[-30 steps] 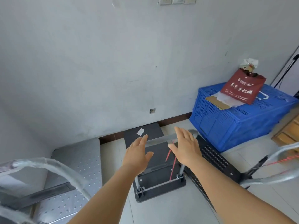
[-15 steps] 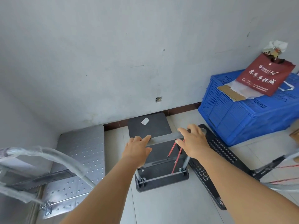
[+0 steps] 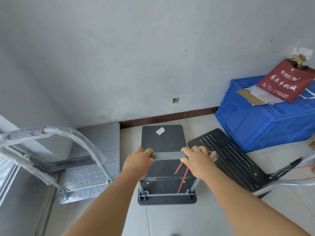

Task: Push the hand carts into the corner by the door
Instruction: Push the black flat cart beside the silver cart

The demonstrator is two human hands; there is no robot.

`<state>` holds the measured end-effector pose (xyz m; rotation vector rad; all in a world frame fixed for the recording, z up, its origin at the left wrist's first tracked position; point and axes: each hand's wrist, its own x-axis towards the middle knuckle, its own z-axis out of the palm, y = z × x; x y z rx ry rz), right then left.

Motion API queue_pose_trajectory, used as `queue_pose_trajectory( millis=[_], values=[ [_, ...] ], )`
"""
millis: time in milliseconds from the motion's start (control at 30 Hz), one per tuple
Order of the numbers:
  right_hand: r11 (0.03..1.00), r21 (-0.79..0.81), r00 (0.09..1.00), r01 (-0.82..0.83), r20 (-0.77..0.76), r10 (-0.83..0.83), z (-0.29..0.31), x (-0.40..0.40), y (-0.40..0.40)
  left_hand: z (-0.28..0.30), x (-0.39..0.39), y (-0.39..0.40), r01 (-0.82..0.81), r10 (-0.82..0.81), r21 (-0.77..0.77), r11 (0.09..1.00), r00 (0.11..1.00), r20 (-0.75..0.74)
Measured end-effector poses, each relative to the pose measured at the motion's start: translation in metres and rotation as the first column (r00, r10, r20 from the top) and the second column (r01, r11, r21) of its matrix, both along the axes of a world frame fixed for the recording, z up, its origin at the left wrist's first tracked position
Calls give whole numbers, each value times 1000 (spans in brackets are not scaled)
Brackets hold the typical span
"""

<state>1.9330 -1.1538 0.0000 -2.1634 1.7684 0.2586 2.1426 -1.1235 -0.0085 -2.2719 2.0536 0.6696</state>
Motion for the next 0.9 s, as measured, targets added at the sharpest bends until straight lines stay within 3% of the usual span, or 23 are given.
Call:
queue_pose_trajectory(
  millis=[500,900],
  values=[
    [999,12,998,-51,49,50,12,50,47,0,44,68,-146,147,17,989,988,-47],
    [985,-44,985,-164,52,166,2,94,-20,3,86,24,-240,240,10,971,970,-44]
  ],
)
